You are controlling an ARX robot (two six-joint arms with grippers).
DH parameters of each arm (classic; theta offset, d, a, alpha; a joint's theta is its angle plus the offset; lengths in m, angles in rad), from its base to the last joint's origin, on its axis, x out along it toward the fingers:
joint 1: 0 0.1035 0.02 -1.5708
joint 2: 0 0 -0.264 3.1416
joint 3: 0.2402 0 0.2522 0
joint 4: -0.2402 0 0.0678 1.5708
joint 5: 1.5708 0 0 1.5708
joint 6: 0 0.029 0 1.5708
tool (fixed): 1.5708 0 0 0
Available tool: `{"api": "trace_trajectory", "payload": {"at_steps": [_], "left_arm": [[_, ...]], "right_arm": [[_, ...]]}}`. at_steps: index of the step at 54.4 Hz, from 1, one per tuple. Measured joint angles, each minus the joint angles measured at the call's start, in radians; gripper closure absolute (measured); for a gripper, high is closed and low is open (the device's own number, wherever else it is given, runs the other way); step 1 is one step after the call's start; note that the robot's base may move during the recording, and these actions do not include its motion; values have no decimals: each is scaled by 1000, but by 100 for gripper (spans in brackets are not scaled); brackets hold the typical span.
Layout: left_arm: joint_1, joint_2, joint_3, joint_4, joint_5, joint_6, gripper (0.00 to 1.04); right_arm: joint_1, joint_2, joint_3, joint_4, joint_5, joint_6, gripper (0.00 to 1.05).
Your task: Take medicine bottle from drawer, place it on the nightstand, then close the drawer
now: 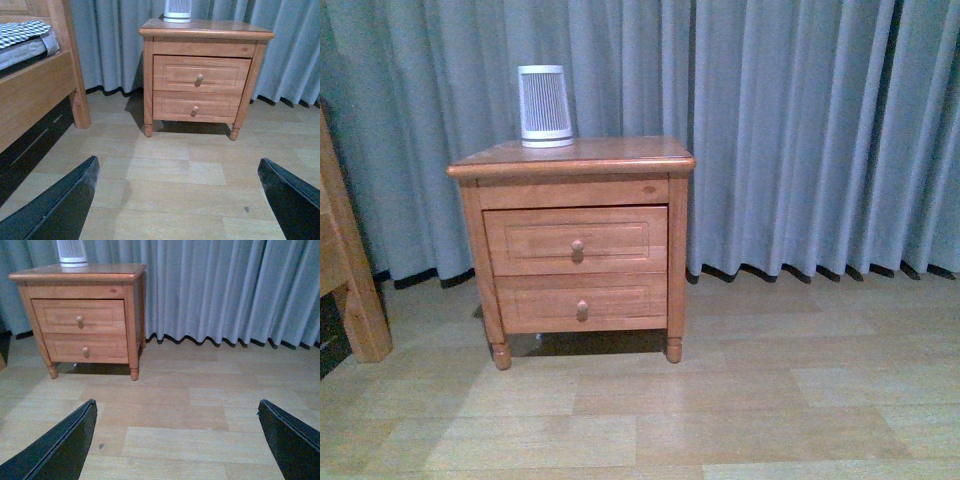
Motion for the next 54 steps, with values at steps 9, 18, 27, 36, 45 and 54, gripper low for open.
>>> {"api": "trace_trajectory", "payload": {"at_steps": [9, 18, 27, 36, 45, 54], "left_arm": [[0, 0, 0, 0, 0, 0, 7], [0, 0, 0, 0, 0, 0, 7], [0, 0, 0, 0, 0, 0, 7], [0, 0, 0, 0, 0, 0, 7], [0, 0, 0, 0, 0, 0, 7], [0, 0, 0, 0, 0, 0, 7]], "right_arm": [[0, 0, 0, 0, 0, 0, 7], [0, 0, 0, 0, 0, 0, 7], [0, 0, 0, 0, 0, 0, 7], [0, 0, 0, 0, 0, 0, 7], [0, 0, 0, 0, 0, 0, 7], [0, 0, 0, 0, 0, 0, 7]]}}
